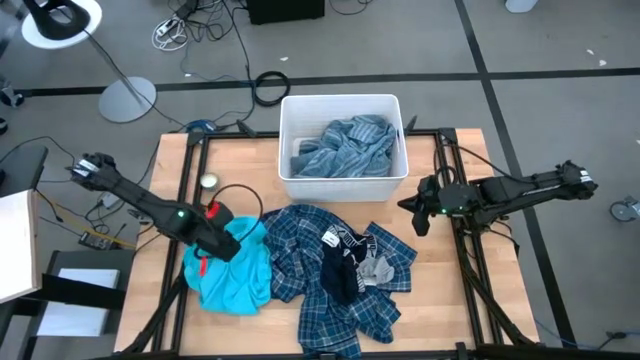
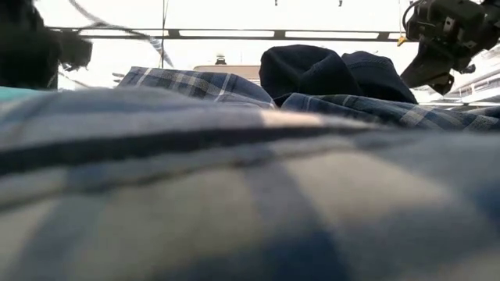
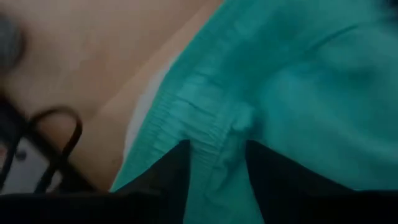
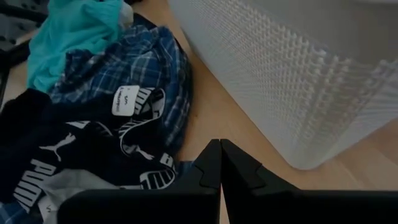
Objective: Sort clothes
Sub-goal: Put the blue shorts into the white bin
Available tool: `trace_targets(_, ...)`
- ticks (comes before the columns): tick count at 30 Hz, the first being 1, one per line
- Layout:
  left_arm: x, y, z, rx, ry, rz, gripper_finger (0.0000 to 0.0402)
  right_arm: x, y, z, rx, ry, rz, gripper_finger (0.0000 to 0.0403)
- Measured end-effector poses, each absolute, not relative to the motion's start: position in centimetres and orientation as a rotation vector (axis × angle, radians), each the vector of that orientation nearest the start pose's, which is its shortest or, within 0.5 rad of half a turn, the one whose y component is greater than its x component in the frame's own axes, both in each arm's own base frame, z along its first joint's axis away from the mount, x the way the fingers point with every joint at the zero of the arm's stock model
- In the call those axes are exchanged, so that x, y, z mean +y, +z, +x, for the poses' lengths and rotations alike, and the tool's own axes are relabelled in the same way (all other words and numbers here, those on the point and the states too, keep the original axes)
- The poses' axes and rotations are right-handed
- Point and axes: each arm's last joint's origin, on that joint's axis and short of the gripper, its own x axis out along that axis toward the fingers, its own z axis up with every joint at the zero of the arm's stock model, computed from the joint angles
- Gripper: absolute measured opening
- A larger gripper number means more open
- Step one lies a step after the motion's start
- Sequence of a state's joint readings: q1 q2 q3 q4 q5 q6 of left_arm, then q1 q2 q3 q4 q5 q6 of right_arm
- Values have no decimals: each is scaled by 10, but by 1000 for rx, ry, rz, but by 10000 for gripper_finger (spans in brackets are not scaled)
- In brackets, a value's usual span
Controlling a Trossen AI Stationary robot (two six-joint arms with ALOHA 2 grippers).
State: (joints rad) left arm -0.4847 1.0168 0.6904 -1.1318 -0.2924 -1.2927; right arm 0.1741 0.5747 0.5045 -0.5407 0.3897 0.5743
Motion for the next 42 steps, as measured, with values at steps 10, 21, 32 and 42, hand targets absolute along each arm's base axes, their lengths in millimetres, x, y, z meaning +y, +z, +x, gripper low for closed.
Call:
trace_targets(10,-76,186,151,1199,589,-697,9,11,238,127,478,-348,381,4)
trace_targets(21,-88,312,190,768,314,-567,1,12,241,128,457,-328,385,3)
trace_targets(32,-44,438,203,288,298,-321,0,13,248,132,381,-296,361,3)
trace_targets(42,15,561,195,-391,483,-24,0,13,248,132,383,-296,357,2)
